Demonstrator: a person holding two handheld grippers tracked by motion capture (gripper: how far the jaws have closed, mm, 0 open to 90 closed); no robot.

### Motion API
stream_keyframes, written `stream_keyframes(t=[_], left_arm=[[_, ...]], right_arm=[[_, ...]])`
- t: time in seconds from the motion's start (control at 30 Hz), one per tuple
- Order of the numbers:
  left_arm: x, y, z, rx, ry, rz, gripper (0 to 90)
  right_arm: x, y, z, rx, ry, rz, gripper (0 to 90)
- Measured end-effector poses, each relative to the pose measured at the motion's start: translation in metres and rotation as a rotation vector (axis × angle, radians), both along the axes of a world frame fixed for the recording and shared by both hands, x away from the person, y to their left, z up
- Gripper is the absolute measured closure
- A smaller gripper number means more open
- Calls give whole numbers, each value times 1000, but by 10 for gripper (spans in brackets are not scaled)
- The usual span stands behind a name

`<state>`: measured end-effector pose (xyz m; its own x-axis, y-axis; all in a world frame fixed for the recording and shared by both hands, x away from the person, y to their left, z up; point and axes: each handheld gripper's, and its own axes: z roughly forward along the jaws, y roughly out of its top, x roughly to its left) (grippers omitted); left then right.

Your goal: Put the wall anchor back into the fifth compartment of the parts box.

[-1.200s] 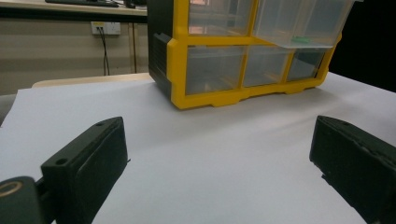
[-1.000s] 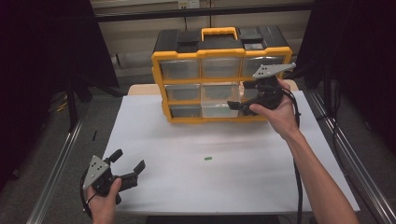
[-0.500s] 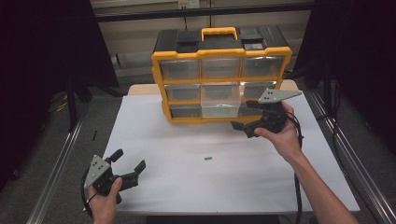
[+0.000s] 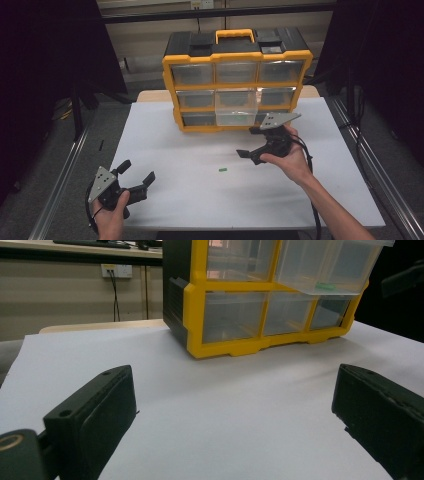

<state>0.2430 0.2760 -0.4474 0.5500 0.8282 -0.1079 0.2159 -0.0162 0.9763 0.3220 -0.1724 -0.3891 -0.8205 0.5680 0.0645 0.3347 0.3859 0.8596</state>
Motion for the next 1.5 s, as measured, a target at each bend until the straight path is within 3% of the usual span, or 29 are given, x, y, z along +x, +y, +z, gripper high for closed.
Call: stream_keyframes(t=[0.27, 0.3, 0.37, 0.5, 0.53, 0.57, 0.63, 0.7, 0.83, 0.87, 0.93, 0.97, 1.0, 1.03, 1.07, 1.13, 1.2, 1.37, 1.4, 1.47, 1.5], left_arm=[[1, -1, 0, 8, 3, 0, 41], [1, -2, -1, -8, 4, -1, 41], [1, -4, -1, -30, 2, 8, 41], [1, -2, 0, -2, 4, -2, 41], [1, -3, -1, -24, 3, 7, 41], [1, -2, -1, -10, 4, 3, 41], [1, -4, -1, -27, 4, 9, 41], [1, 0, 0, 25, 5, 0, 41], [2, -1, -1, 1, 2, -10, 41], [2, -2, -1, -21, 3, -2, 41], [2, 0, -1, 6, 3, -7, 41], [2, -1, -1, 0, 3, -5, 41], [2, 0, -1, 6, 4, -8, 41], [2, -2, -1, -15, 2, -3, 41], [1, -1, -1, -7, 5, -8, 41], [2, -1, -1, -12, 5, -6, 41], [2, 1, -1, 19, 7, -15, 41], [2, 0, -1, 19, 7, -8, 41], [2, 0, -1, 24, 6, -3, 41], [2, 0, -1, 14, 12, -12, 40], [2, 0, -1, 14, 11, -12, 41]], right_arm=[[4, 29, -21, -66, 82, 113, 99], [5, 31, -23, -73, 89, 126, 110], [7, 38, -26, -102, 107, 153, 115], [13, 51, -32, -155, 145, 185, 117], [14, 54, -34, -175, 145, 194, 119], [16, 58, -36, -189, 156, 206, 136], [19, 62, -39, -215, 186, 224, 163], [24, 66, -44, -240, 210, 257, 247], [35, 73, -52, -294, 238, 281, 294], [37, 74, -54, -303, 257, 289, 308], [38, 78, -56, -346, 276, 287, 336], [40, 80, -57, -368, 268, 300, 387], [39, 81, -57, -384, 287, 287, 413], [39, 82, -57, -398, 305, 275, 451], [42, 82, -58, -420, 292, 286, 465], [43, 82, -61, -430, 313, 281, 498], [44, 83, -63, -451, 312, 290, 530], [42, 87, -66, -464, 323, 307, 648], [44, 88, -67, -472, 308, 320, 661], [43, 91, -68, -484, 323, 313, 725], [44, 91, -69, -496, 330, 335, 742]])
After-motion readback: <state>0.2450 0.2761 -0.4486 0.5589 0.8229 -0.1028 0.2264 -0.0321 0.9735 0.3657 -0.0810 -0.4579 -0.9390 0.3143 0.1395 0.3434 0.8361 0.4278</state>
